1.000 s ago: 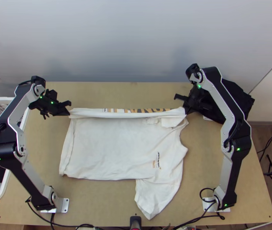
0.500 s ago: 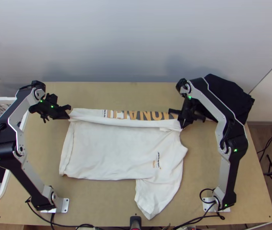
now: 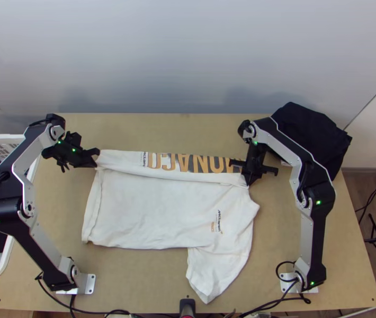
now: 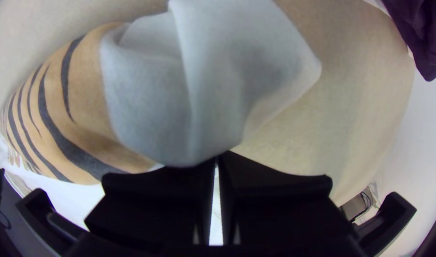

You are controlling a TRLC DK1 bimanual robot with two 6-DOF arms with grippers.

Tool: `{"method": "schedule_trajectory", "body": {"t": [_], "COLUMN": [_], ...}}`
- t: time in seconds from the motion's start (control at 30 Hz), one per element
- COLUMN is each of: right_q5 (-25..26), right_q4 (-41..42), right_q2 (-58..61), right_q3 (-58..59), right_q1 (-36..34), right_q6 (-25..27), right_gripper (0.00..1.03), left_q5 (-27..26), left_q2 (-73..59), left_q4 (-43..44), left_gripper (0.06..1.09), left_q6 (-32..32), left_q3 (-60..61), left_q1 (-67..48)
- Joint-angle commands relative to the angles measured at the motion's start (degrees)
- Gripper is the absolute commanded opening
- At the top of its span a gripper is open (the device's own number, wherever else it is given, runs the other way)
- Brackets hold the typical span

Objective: Fold the t-shirt

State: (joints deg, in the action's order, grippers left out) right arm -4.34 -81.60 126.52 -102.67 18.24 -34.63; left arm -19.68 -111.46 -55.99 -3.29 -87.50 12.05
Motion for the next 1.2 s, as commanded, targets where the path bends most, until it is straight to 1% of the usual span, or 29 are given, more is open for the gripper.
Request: {"method": "schedule_trajectory", "body": {"t": [0.0,0.03,0.07,0.1,0.2,0.23,0.27,0.33,0.37,0.47,0.57,0.63,0.77,0.83,0.9,0.93,0.97,1.03,1.1,1.17], "right_q5": [0.12,0.30,0.38,0.38,0.38,0.38,0.38,0.38,0.47,0.82,0.74,0.74,0.56,-0.85,-1.11,-1.46,-2.60,-4.54,-7.09,-11.92], "right_q4": [1.80,1.89,1.89,1.80,1.18,0.57,-0.22,-2.95,-4.35,-4.79,-4.79,-4.79,-4.79,-4.79,-4.44,-4.53,-4.44,-3.21,-1.63,0.39], "right_q2": [1.45,1.19,0.66,-0.31,-4.35,-5.93,-7.25,-9.98,-11.38,-17.53,-24.74,-30.45,-40.91,-44.96,-48.74,-49.26,-49.79,-50.05,-49.70,-48.21], "right_q3": [-0.07,-0.42,-0.86,-1.13,-1.92,-1.92,-2.36,-3.59,-3.67,-1.13,3.97,8.63,22.96,29.64,36.14,38.25,40.18,43.70,45.81,48.27], "right_q1": [0.04,0.13,0.22,0.39,1.36,1.62,1.89,2.59,3.12,4.26,5.75,8.22,16.39,22.63,29.05,31.07,32.56,33.62,34.49,35.73], "right_q6": [-0.35,-0.17,0.00,0.00,1.06,1.50,1.50,1.50,1.50,0.88,-3.95,-8.52,-14.41,-18.01,-20.91,-21.27,-22.15,-25.31,-25.75,-25.75], "right_gripper": [0.03,0.04,0.15,0.31,0.80,0.90,0.92,0.99,0.99,0.99,0.98,0.97,0.98,0.98,0.98,0.98,0.97,0.91,0.90,0.90], "left_q5": [0.70,0.61,0.52,0.43,0.52,0.43,0.26,-1.06,-1.59,-3.78,-4.58,-4.58,-4.31,-4.22,-4.22,-4.22,-4.22,-4.05,-3.96,-3.70], "left_q2": [0.81,1.07,1.68,2.83,8.01,9.77,11.26,13.55,14.43,17.68,20.05,21.64,25.68,27.17,28.75,29.46,29.98,31.13,32.01,32.45], "left_q4": [-1.49,-3.34,-5.54,-6.15,-7.91,-7.56,-7.47,-7.47,-7.56,-8.17,-11.25,-12.66,-12.30,-12.04,-11.34,-10.72,-10.63,-10.20,-9.76,-9.67], "left_gripper": [0.10,0.11,0.21,0.36,0.87,0.97,1.00,1.01,1.01,1.01,1.00,1.00,1.00,1.00,1.00,1.00,1.00,1.00,1.00,1.00], "left_q6": [-0.75,-1.98,-3.30,-4.36,-8.14,-8.58,-8.75,-8.40,-7.96,-7.70,-9.54,-10.60,-10.77,-10.51,-9.89,-9.28,-8.75,-8.49,-7.87,-7.52], "left_q3": [0.32,-0.21,-0.83,-0.91,-0.56,-0.39,-0.39,-0.65,-0.91,-0.83,0.14,2.34,8.75,11.30,13.76,14.91,15.79,17.54,18.69,18.95], "left_q1": [-0.19,-0.54,-1.07,-1.60,-3.35,-3.70,-3.88,-3.88,-3.88,-2.74,-2.21,-1.95,-1.77,-1.77,-1.95,-2.03,-2.39,-3.00,-3.70,-4.06]}}
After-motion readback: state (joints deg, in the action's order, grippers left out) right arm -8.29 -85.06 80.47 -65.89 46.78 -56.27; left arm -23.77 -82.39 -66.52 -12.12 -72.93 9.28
